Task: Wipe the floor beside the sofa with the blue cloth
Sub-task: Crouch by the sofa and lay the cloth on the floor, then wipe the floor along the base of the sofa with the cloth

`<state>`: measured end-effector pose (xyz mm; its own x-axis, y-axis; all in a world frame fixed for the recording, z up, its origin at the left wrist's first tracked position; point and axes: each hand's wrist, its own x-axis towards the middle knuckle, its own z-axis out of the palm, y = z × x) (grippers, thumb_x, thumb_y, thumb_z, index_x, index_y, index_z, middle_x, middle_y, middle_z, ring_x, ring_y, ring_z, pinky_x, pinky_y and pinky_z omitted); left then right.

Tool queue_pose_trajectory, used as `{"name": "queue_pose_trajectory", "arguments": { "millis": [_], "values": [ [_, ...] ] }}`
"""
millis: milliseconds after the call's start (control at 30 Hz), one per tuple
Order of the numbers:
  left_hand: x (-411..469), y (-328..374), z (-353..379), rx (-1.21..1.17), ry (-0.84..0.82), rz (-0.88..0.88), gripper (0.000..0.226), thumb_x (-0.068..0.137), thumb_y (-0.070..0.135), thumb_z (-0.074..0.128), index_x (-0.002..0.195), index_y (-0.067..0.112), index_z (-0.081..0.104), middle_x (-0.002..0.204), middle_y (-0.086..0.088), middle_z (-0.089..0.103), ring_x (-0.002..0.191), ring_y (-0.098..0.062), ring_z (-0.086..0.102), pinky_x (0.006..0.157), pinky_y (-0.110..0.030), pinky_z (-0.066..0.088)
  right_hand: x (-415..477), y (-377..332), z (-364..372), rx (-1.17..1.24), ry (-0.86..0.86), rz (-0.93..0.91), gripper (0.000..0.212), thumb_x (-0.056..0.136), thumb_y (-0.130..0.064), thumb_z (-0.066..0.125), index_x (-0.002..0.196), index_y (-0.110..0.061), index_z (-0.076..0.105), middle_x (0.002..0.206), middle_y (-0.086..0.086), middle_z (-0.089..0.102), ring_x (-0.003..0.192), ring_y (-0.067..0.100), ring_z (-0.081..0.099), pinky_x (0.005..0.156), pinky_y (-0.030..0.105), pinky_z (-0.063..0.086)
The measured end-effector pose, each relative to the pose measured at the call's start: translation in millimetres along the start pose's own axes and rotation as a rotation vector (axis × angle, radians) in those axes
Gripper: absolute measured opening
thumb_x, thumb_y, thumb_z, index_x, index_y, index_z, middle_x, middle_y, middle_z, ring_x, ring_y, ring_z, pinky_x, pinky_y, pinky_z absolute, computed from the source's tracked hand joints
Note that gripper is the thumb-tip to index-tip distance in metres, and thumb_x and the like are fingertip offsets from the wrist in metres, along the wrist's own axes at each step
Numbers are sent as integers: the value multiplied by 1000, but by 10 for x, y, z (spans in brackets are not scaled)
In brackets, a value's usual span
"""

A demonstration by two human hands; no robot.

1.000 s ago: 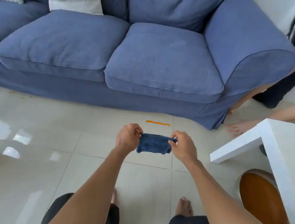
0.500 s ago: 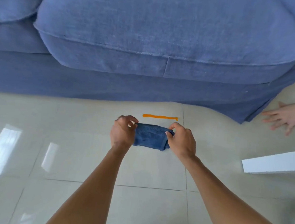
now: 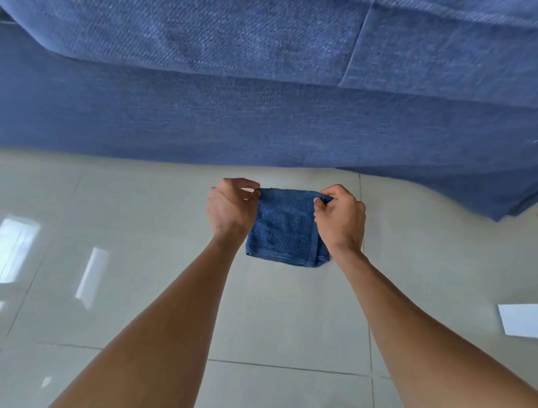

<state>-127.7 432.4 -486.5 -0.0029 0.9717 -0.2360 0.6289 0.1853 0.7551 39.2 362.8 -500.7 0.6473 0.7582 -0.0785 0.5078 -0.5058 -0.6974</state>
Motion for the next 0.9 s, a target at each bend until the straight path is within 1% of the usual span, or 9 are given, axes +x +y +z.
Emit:
{"name": "queue_pose_trajectory", "arguments": {
  "millis": [100, 200, 267, 367, 467, 567, 633, 700, 900],
  "values": [
    [31, -55, 75, -18, -15, -6, 22, 89, 13, 62, 101, 23, 78, 92, -2, 80, 82, -24, 76, 78, -40, 61, -15, 49, 79, 16, 42, -31, 7, 92, -15, 64, 97, -14, 70, 70, 4, 75, 73, 25, 71, 75, 37, 58],
    [-8, -124, 115, 16, -41, 18, 31, 91, 17, 58, 117, 23, 73, 104, -3, 79, 96, -23, 75, 87, -38, 59, -62, 74, 149, 23, 29, -41, 18, 94, -12, 59, 110, -13, 67, 75, 4, 74, 79, 31, 68, 79, 41, 56],
    [-36, -172, 116, 40, -53, 31, 41, 92, 16, 56, 131, 25, 65, 114, 1, 77, 107, -20, 71, 95, -35, 55, -108, 75, 179, 47, 13, -49, 30, 93, -10, 59, 123, -13, 61, 90, 6, 76, 84, 30, 70, 83, 44, 57],
    [-87, -296, 86, 140, -30, 79, 42, 93, 18, 54, 133, 26, 62, 120, 6, 74, 107, -22, 71, 93, -37, 55, -222, 86, 234, 40, -11, -90, 39, 93, -7, 56, 132, -12, 56, 108, 10, 72, 96, 29, 68, 87, 46, 55],
    [-144, -497, 26, 318, 6, 209, 42, 99, 20, 48, 140, 23, 56, 134, -4, 66, 118, -30, 65, 94, -43, 54, -347, 117, 317, -107, -14, -236, 43, 95, -13, 54, 138, -12, 53, 129, 10, 62, 118, 31, 58, 97, 46, 50],
    [-173, -803, 9, 562, -141, 317, 53, 106, 27, 34, 158, 20, 27, 166, -9, 23, 152, -29, 24, 122, -42, 23, -422, 154, 459, -346, -141, -406, 55, 101, -32, 49, 153, -15, 39, 156, 13, 41, 140, 34, 41, 116, 47, 35],
    [-183, -1000, 3, 619, -204, 320, 58, 107, 32, 28, 161, 21, 11, 169, -6, 2, 156, -27, 3, 126, -40, 3, -428, 166, 590, -454, -230, -458, 61, 103, -43, 40, 158, -21, 27, 165, 13, 24, 151, 37, 24, 124, 50, 19],
    [-218, -1147, 20, 627, -188, 333, 59, 106, 35, 22, 161, 24, 3, 169, -4, -5, 157, -24, -4, 125, -40, -4, -416, 173, 729, -533, -280, -476, 63, 103, -50, 33, 160, -27, 19, 169, 10, 12, 155, 38, 11, 125, 54, 9],
    [-251, -1319, 87, 623, -40, 402, 60, 103, 37, 27, 161, 28, 13, 169, -1, 7, 157, -22, 6, 127, -42, 4, -402, 256, 900, -582, -207, -472, 66, 99, -57, 25, 160, -31, 18, 169, 6, 11, 155, 37, 7, 125, 57, 6]
  ]
}}
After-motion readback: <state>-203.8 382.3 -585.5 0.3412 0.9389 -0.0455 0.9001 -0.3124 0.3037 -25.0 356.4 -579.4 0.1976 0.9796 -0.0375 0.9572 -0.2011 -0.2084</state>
